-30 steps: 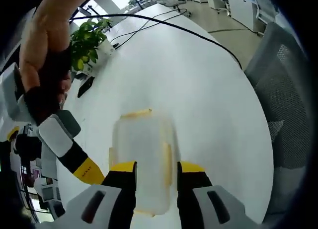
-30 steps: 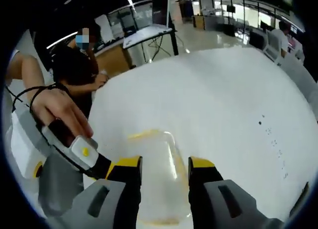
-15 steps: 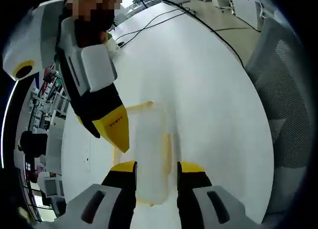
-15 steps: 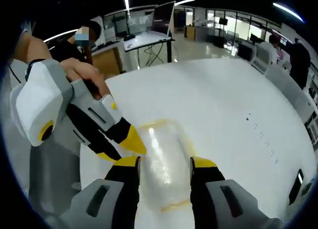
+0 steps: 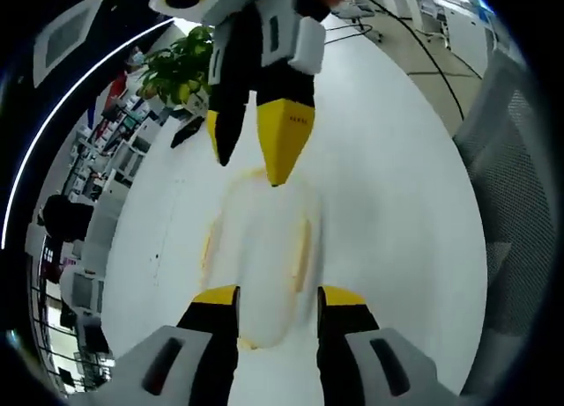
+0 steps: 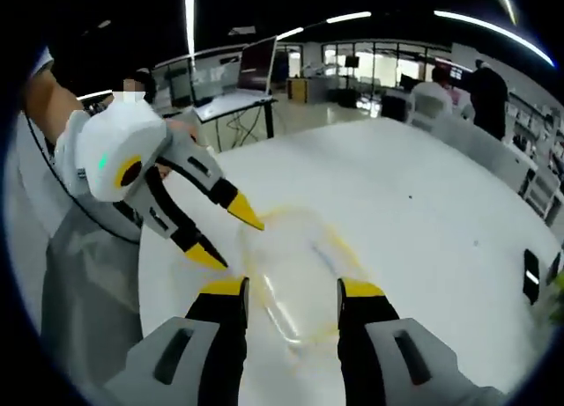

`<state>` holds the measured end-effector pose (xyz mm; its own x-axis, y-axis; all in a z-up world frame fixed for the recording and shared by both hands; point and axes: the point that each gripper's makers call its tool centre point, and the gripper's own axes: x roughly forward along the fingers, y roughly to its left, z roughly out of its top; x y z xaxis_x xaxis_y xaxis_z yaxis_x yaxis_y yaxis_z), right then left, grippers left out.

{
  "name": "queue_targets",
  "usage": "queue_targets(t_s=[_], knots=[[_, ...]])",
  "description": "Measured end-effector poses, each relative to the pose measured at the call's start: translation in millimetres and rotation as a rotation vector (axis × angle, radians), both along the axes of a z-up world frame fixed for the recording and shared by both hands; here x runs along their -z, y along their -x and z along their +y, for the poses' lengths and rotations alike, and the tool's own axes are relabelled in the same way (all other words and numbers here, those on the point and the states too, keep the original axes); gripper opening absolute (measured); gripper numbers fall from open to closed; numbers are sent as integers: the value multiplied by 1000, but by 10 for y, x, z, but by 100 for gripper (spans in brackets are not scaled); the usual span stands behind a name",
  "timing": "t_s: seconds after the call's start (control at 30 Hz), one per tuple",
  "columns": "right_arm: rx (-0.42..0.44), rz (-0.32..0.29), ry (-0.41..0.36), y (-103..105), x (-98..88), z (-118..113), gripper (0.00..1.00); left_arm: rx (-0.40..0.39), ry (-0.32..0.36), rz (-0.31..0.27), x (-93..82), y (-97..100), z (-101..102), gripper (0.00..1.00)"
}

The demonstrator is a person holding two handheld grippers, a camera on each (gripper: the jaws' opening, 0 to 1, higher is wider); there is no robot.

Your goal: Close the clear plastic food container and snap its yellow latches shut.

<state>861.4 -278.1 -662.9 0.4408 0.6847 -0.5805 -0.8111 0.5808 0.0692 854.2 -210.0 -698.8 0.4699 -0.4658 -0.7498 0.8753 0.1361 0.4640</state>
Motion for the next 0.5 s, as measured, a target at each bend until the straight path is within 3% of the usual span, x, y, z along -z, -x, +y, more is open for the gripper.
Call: queue_targets(t_s=[0.3,0.37,0.5], knots=[[87,3,-60,65,97,-92,39,-221,255,36,-86,-52,149,29],[111,29,-70,100,174,-113,37,-261,282,33,-81,-63,219,29],[182,15,-56,94,273,-217,37,-358,352,41,-46,-79,363,29]])
